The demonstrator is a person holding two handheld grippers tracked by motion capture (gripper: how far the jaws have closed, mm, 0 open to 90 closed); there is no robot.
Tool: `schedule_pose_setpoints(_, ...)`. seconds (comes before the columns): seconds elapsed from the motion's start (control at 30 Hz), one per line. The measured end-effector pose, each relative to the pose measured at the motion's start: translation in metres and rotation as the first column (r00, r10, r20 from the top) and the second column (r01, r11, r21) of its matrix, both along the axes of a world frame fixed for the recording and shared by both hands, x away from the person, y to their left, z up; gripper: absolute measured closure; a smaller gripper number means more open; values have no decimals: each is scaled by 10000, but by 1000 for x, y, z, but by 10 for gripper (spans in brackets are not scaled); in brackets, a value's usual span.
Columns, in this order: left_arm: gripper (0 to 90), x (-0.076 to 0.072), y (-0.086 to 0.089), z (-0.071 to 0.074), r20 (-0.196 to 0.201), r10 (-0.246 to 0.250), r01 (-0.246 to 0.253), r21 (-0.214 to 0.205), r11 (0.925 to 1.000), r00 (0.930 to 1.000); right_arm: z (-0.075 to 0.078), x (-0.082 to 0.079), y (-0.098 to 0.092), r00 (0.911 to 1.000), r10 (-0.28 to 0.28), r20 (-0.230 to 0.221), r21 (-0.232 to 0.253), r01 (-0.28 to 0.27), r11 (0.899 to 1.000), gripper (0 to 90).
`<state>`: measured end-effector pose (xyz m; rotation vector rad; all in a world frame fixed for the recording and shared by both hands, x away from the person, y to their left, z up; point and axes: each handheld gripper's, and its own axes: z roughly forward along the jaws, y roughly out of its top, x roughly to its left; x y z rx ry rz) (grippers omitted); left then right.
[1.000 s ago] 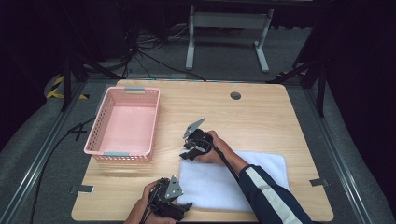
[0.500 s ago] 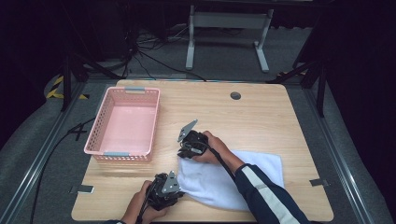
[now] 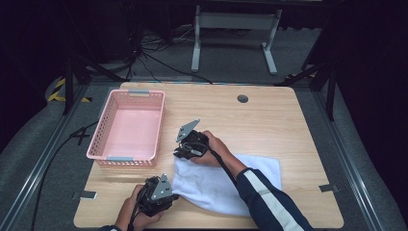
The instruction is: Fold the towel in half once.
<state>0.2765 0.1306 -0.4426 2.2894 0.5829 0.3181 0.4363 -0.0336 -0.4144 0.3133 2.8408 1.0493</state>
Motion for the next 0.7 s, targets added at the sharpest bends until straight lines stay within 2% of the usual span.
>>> schedule_pose_setpoints(0.03, 802, 0, 1, 1, 27, 53, -53, 69, 10000, 10000, 2, 0, 1, 10000, 25, 6, 109, -25, 9999, 824)
schedule_pose_setpoints(0.07, 802, 0, 2, 1, 38, 128, -128, 43, 9999, 9999, 5, 0, 2, 9998, 38, 171, 77, -39, 10000, 823)
schedule_pose_setpoints(0.17, 802, -1, 9, 6, 193, 237, -238, 43, 9997, 9995, 10, 1, 5, 9994, 198, 286, 1, -198, 9998, 823)
schedule_pose_setpoints(0.23, 802, -1, 13, 10, 219, 409, -402, -296, 9987, 9989, 16, 1, 10, 9992, 128, 367, 87, -131, 9999, 823)
schedule_pose_setpoints(0.37, 802, -1, 8, 21, 501, 218, -185, -661, 9976, 9985, 26, -4, 9, 9984, 69, 565, 349, -89, 9993, 823)
schedule_pose_setpoints(0.4, 802, 0, 5, 24, 542, 127, -91, -664, 9977, 9985, 29, -5, 6, 9982, 50, 603, 423, -76, 9991, 823)
schedule_pose_setpoints(0.5, 801, 1, -8, 35, 980, -218, 282, -641, 9975, 9949, 39, -8, -6, 9976, 81, 692, 660, -127, 9977, 823)
schedule_pose_setpoints(0.53, 801, 1, -8, 35, 980, -218, 282, -641, 9975, 9949, 43, -9, -12, 9974, 27, 722, 784, -84, 9969, 822)
schedule_pose_setpoints(0.57, 801, 3, -18, 41, 1107, -492, 566, -651, 9963, 9926, 47, -10, -20, 9974, 3, 722, 953, -72, 9954, 822)
schedule_pose_setpoints(0.6, 801, 3, -18, 41, 1107, -492, 566, -651, 9963, 9926, 47, -10, -20, 9974, 3, 722, 953, -72, 9954, 822)
schedule_pose_setpoints(0.63, 801, 3, -23, 44, 1186, -599, 678, -640, 9956, 9911, 51, -11, -27, 9969, -49, 782, 1034, -33, 9946, 822)
schedule_pose_setpoints(0.67, 801, 4, -34, 48, 1252, -976, 1049, -533, 9930, 9873, 58, -14, -42, 9961, -127, 879, 1186, 22, 9929, 821)
schedule_pose_setpoints(0.7, 801, 4, -39, 49, 1325, -1038, 1120, -555, 9922, 9857, 61, -16, -51, 9955, -100, 939, 1342, -27, 9909, 820)
